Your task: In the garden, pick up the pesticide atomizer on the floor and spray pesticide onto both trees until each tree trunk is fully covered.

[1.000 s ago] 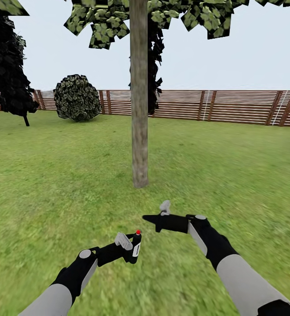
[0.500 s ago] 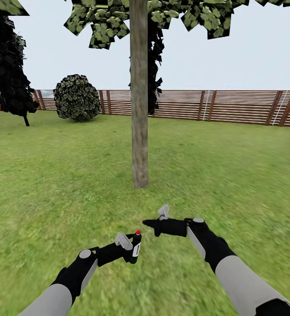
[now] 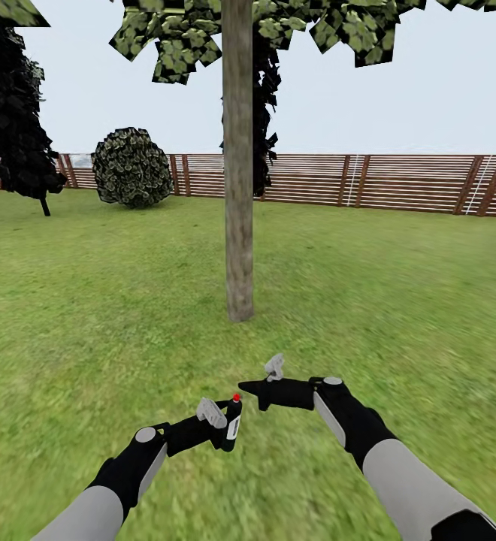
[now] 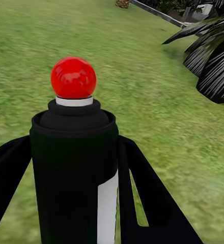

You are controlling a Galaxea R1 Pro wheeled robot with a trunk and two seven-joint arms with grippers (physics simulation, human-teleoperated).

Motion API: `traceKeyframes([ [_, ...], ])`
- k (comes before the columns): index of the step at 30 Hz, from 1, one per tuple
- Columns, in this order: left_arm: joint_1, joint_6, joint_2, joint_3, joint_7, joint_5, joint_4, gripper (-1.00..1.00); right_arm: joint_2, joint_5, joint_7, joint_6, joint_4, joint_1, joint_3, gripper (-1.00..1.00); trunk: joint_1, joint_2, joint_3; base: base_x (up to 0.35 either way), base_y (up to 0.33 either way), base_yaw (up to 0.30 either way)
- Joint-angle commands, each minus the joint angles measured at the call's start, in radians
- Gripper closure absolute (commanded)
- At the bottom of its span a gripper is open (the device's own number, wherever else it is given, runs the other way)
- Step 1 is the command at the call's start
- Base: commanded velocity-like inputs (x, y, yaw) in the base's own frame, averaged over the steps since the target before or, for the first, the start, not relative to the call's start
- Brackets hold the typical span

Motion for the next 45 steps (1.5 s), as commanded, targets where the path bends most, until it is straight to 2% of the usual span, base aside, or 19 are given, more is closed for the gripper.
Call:
traceKeyframes([
  [1, 0.000, 0.000, 0.000, 0.000, 0.000, 0.001, 0.000, 1.00, 0.000, 0.000, 0.000, 0.000, 0.000, 0.000, 0.000, 1.00, 0.000, 0.000, 0.000, 0.000, 0.000, 0.000],
  [33, 0.000, 0.000, -0.001, 0.000, 0.001, 0.000, 0.001, 1.00, 0.000, 0.001, -0.003, -0.029, 0.065, 0.000, 0.005, 1.00, 0.000, 0.000, 0.000, 0.000, 0.000, 0.000],
  [45, 0.000, 0.000, -0.002, -0.002, 0.001, -0.001, 0.001, 1.00, 0.011, 0.001, -0.004, -0.035, 0.066, 0.000, 0.005, 1.00, 0.000, 0.000, 0.000, 0.000, 0.000, 0.000],
])
